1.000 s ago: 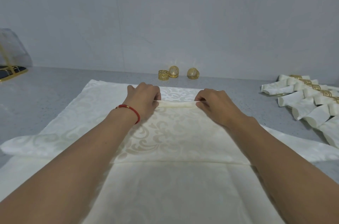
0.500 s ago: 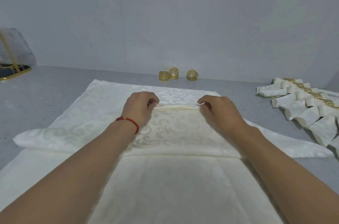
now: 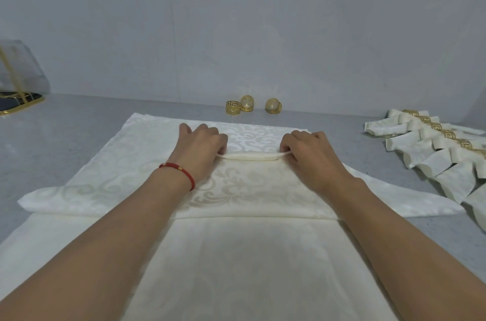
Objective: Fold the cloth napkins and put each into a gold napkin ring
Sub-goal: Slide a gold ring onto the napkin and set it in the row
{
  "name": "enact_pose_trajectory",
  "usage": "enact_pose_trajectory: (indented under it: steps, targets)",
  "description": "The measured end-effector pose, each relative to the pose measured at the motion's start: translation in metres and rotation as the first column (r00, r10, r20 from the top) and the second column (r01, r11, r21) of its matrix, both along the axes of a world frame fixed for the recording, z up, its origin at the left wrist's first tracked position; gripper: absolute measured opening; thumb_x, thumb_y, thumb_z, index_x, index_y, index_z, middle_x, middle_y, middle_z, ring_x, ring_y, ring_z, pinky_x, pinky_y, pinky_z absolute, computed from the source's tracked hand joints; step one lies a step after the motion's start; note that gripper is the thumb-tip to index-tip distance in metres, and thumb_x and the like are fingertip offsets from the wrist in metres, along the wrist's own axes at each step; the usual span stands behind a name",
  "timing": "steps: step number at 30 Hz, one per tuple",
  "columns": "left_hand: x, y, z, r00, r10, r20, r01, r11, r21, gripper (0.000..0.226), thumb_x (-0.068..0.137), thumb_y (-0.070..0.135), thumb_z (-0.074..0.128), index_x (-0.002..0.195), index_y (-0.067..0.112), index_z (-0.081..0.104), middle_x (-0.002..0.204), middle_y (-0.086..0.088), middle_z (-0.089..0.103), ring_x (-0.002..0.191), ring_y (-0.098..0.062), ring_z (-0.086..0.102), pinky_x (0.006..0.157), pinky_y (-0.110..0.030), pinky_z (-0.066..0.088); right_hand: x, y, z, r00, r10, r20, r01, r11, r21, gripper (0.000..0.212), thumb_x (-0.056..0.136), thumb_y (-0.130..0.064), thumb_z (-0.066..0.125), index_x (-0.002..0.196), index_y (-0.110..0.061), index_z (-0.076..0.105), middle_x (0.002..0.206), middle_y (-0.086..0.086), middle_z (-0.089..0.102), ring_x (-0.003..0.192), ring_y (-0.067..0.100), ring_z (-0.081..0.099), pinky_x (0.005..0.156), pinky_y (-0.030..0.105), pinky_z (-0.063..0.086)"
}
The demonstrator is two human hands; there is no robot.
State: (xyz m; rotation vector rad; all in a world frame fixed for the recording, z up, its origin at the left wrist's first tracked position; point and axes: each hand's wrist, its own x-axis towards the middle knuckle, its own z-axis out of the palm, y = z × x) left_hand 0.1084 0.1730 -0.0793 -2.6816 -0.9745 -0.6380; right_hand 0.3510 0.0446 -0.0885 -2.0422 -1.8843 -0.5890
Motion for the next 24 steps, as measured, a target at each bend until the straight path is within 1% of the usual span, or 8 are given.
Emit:
enact_pose_trajectory:
  steps: [4,6,9,11,14,17,20,24]
  targets:
    - [-0.006,-0.006,0.016,0.983,-0.071,-0.169,0.046,0.988,-0.147,0.027,0.083,0.003,0.060,0.093,0.028,0.060,0.096,0.012,0.056,0.094,-0.015,0.055,0.080,-0.031,0.038,0.000,-0.010,0.013,0.998,0.056,0.014,-0.054,0.989,-0.135,0.033,0.081,0.000,0.063,0.096,-0.029,0.063,0.096,-0.012,0.062,0.090,0.016,0.057,0.083,0.032,0.036]
    - [-0.010,-0.005,0.016,0.995,-0.058,-0.081,0.036,0.968,-0.249,0.024,0.089,0.007,0.053,0.095,0.026,0.066,0.096,0.009,0.061,0.095,-0.020,0.060,0.079,-0.033,0.048,-0.003,-0.013,0.019,0.996,0.010,-0.091,-0.028,0.980,-0.197,0.029,0.085,-0.005,0.057,0.099,-0.028,0.067,0.098,-0.013,0.065,0.091,0.014,0.058,0.081,0.031,0.042]
    - [-0.014,-0.002,0.012,0.997,-0.042,0.071,0.063,0.943,-0.327,0.027,0.092,0.004,0.055,0.106,0.023,0.069,0.090,0.005,0.066,0.089,-0.021,0.063,0.079,-0.033,0.051,-0.005,-0.017,0.014,0.962,-0.026,-0.273,0.007,0.997,-0.072,0.023,0.093,-0.013,0.053,0.098,-0.026,0.071,0.089,-0.014,0.068,0.085,0.013,0.058,0.073,0.031,0.046]
    - [-0.013,-0.001,0.011,0.999,-0.034,0.037,0.045,0.945,-0.323,0.023,0.093,0.006,0.056,0.107,0.016,0.071,0.094,-0.001,0.066,0.091,-0.023,0.061,0.082,-0.034,0.050,-0.002,-0.016,0.002,0.948,0.032,-0.317,-0.038,0.999,-0.012,0.024,0.097,-0.009,0.054,0.107,-0.022,0.072,0.098,-0.008,0.068,0.091,0.016,0.060,0.078,0.034,0.048]
    - [-0.011,-0.002,0.009,0.999,-0.034,0.005,0.034,0.949,-0.315,0.017,0.097,0.012,0.057,0.104,0.015,0.072,0.105,-0.003,0.056,0.101,-0.023,0.055,0.088,-0.037,0.047,0.005,-0.016,-0.006,0.957,0.077,-0.278,-0.094,0.994,-0.049,0.027,0.099,-0.008,0.058,0.115,-0.022,0.074,0.117,0.000,0.063,0.106,0.022,0.056,0.088,0.043,0.049]
    - [-0.012,-0.004,0.007,1.000,-0.004,-0.009,0.002,0.981,-0.196,0.009,0.096,0.017,0.057,0.100,0.023,0.063,0.104,0.006,0.055,0.103,-0.019,0.049,0.088,-0.037,0.038,0.003,-0.015,0.001,0.978,0.052,-0.204,-0.069,0.995,-0.074,0.020,0.098,-0.010,0.056,0.104,-0.024,0.071,0.103,-0.006,0.066,0.099,0.019,0.056,0.090,0.044,0.045]
    - [-0.011,-0.009,0.007,1.000,-0.017,0.004,0.017,0.996,-0.086,0.014,0.090,0.012,0.058,0.094,0.025,0.054,0.095,0.009,0.057,0.094,-0.019,0.051,0.086,-0.039,0.035,0.000,-0.016,0.007,0.994,0.039,-0.104,-0.039,0.999,0.000,0.018,0.089,-0.006,0.061,0.093,-0.022,0.067,0.083,-0.012,0.062,0.082,0.017,0.059,0.079,0.036,0.041]
    - [-0.014,-0.007,0.011,0.994,-0.092,-0.063,0.089,0.995,-0.051,0.035,0.078,0.000,0.065,0.089,0.030,0.050,0.093,0.012,0.055,0.093,-0.015,0.051,0.083,-0.035,0.034,-0.002,-0.017,0.011,0.994,0.078,-0.076,-0.081,0.996,-0.039,0.024,0.082,0.002,0.065,0.090,-0.021,0.067,0.089,-0.006,0.066,0.085,0.022,0.061,0.070,0.035,0.044]
